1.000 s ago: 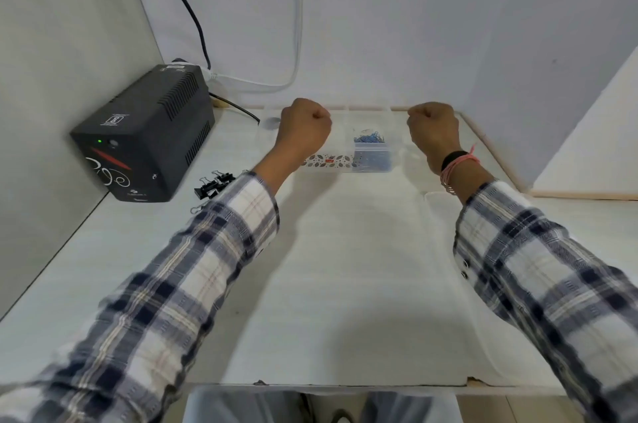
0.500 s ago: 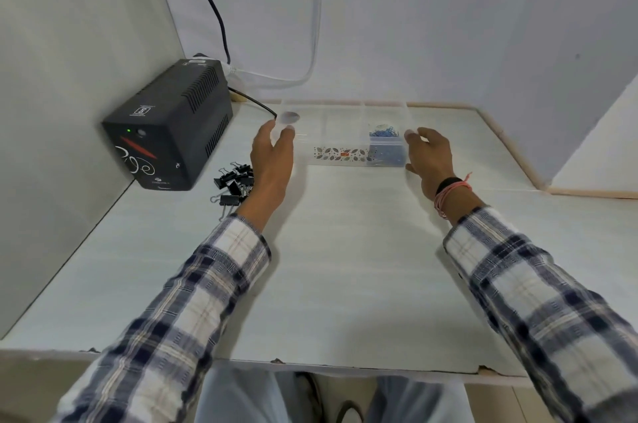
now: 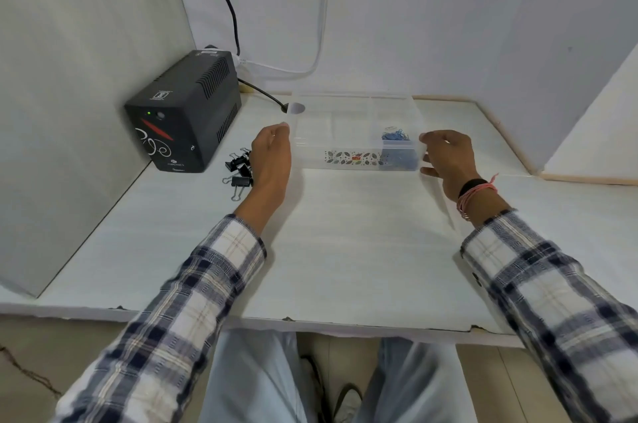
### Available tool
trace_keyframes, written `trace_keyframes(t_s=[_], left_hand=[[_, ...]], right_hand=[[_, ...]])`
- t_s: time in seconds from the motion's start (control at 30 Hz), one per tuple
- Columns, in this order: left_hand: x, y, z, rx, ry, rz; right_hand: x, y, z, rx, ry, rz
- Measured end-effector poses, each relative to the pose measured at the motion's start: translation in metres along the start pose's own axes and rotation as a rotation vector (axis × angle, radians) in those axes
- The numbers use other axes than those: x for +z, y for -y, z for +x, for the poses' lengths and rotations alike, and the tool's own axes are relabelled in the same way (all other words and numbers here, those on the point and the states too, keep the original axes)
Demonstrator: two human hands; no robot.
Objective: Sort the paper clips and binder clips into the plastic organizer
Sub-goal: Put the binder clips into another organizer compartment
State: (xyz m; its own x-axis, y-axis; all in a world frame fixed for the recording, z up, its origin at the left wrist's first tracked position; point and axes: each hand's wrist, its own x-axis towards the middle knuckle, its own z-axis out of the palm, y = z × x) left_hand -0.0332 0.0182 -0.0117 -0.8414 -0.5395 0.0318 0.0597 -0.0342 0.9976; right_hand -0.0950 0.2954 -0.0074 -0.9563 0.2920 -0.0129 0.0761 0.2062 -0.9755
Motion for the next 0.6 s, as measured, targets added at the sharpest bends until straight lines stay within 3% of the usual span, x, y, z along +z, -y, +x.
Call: trace_keyframes(t_s=[0.13, 0.2, 0.47, 0.6], left_hand=[[-0.023, -0.008, 0.004, 0.203, -0.118, 0.159], [-0.038, -0.009, 0.016, 0.283, -0.107, 0.288], [-0.074, 0.012, 0.053, 0.109, 0.3, 0.717], [-0.074, 0.021, 0.046, 0.245, 0.368, 0.901]], right_hand=[[0.005, 0.007, -0.029, -0.183, -0.214, -0.106], [0.013, 0.011, -0.046, -0.31, -0.214, -0.11], [0.063, 0.003, -0.092, -0.392, 0.238, -0.173], [0.079, -0.011, -0.098, -0.406, 0.373, -0.186]])
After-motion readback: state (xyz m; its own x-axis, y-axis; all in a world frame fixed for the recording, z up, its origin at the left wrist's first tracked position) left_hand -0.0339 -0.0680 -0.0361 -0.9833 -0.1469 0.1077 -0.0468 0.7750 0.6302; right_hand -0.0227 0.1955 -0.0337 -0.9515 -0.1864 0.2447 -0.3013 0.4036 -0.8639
